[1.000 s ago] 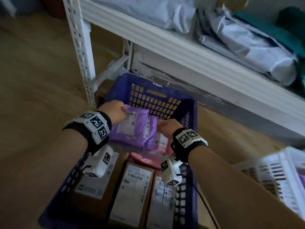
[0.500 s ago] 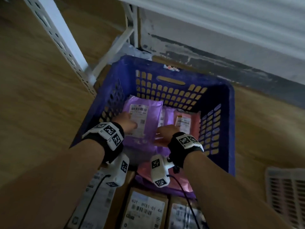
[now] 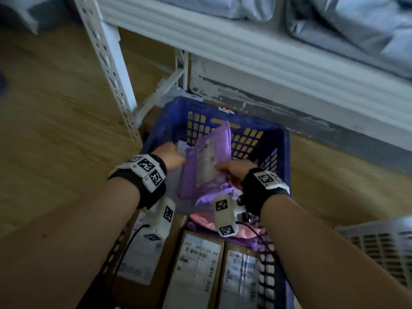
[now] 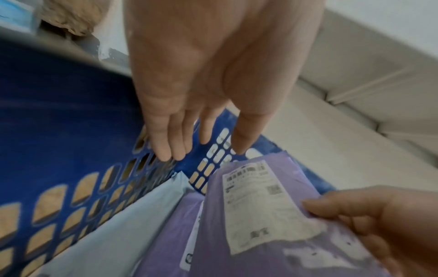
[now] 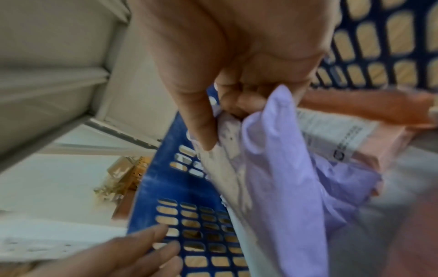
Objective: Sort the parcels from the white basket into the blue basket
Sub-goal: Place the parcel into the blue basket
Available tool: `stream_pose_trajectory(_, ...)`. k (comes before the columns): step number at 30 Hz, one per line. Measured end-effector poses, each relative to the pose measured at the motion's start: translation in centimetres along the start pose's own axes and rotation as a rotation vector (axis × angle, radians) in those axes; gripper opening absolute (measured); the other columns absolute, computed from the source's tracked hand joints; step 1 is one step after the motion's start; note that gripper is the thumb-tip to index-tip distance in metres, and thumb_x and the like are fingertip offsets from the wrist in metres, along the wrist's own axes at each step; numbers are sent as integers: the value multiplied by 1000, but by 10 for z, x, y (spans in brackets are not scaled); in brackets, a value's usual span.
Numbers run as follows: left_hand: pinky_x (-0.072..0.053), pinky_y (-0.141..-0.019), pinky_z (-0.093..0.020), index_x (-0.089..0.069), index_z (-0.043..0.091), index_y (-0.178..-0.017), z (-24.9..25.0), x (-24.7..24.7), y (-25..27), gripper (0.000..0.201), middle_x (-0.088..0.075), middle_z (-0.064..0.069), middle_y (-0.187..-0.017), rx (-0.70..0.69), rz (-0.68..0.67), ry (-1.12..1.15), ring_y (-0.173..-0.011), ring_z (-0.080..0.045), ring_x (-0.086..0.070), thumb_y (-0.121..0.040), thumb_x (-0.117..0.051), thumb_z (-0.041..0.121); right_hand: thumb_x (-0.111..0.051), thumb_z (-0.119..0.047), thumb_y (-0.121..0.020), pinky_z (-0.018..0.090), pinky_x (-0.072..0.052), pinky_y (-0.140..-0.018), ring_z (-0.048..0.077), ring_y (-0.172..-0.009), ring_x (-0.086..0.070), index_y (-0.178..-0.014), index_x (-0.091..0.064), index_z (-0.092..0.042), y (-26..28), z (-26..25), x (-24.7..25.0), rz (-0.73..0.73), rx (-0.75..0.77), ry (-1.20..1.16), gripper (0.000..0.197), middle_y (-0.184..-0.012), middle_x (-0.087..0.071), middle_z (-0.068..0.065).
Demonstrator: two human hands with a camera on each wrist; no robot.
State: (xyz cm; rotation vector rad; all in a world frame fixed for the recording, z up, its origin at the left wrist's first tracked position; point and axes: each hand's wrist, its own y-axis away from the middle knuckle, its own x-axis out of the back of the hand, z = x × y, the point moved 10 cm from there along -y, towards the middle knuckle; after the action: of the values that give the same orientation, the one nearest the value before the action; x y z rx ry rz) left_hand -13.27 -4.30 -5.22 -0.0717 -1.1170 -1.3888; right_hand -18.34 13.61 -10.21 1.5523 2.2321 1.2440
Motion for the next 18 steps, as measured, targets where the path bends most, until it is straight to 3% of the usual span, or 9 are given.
stream_pose_trajectory(2, -25, -48, -24, -58, -11, -81, 8, 14, 27, 28, -52, -31, -85, -41, 31, 34, -86, -38, -56, -93, -51, 14, -67, -12, -84, 14, -29, -31, 10, -18, -34, -57, -48, -7, 26, -10, 21, 57, 39, -16, 34, -26, -41, 0)
stream_pose_trajectory(4, -31, -59, -22, -64, -8, -94, 11, 26, 48, 27, -61, -25, -95, -57, 85, 126, -95, -34, -58, -91, -56, 18, -65, -9, -84, 11, -25, -29, 10, -18, -31, -60, -48, -6, 55, -17, 36, 70, 71, -83, 29, -33, -42, 4)
stream_pose_trajectory(5, -33, -61, -23, -65, -5, -93, 12, 30, 57, 26, -63, -21, -93, -65, 107, 181, -89, -29, -58, -90, -57, 20, -64, -9, -84, 10, -24, -29, 10, -19, -29, -62, -49, -7, 68, -19, 40, 65, 88, -114, 27, -38, -42, 6)
stream_pose_trajectory(6, -33, -58, -25, -63, -1, -81, 14, 33, 68, 23, -61, -16, -83, -75, 129, 234, -79, -26, -54, -90, -57, 20, -64, -8, -84, 10, -24, -30, 9, -19, -28, -62, -49, -8, 80, -19, 46, 64, 102, -140, 26, -39, -42, 5)
stream_pose_trajectory(8, -27, -49, -26, -45, 10, -60, 16, 39, 91, 34, -45, -6, -63, -64, 183, 340, -61, -20, -44, -91, -54, 21, -62, -7, -85, 9, -22, -32, 7, -20, -26, -59, -48, -9, 104, -17, 54, 68, 115, -192, 29, -34, -42, 1)
stream_pose_trajectory(10, -30, -50, -26, -38, 13, -55, 18, 39, 113, 42, -42, -6, -60, -77, 224, 421, -56, -19, -42, -93, -51, 24, -63, -8, -84, 11, -23, -32, 7, -22, -28, -58, -50, -10, 125, -10, 59, 49, 124, -233, 29, -33, -44, 0)
stream_pose_trajectory(13, -47, -76, -32, -47, 15, -63, 20, 30, 133, 34, -55, -16, -80, -142, 227, 590, -77, -24, -54, -95, -49, 26, -65, -7, -82, 19, -27, -39, 9, -26, -32, -57, -54, -8, 147, 6, 61, 26, 128, -277, 27, -36, -49, 3)
stream_pose_trajectory(16, -49, -85, -39, -61, 12, -74, 21, 20, 145, 23, -63, -20, -92, -174, 201, 642, -84, -23, -56, -93, -53, 24, -65, -6, -82, 16, -30, -33, 8, -26, -34, -61, -54, -8, 157, 25, 55, 5, 118, -307, 25, -39, -47, 2)
stream_pose_trajectory(18, -49, -85, -36, -65, 9, -86, 26, 21, 151, 18, -64, -20, -92, -200, 203, 643, -82, -22, -55, -92, -55, 23, -63, -4, -85, 14, -30, -32, 5, -26, -34, -65, -52, -10, 161, 29, 50, -20, 131, -305, 24, -40, -44, -1)
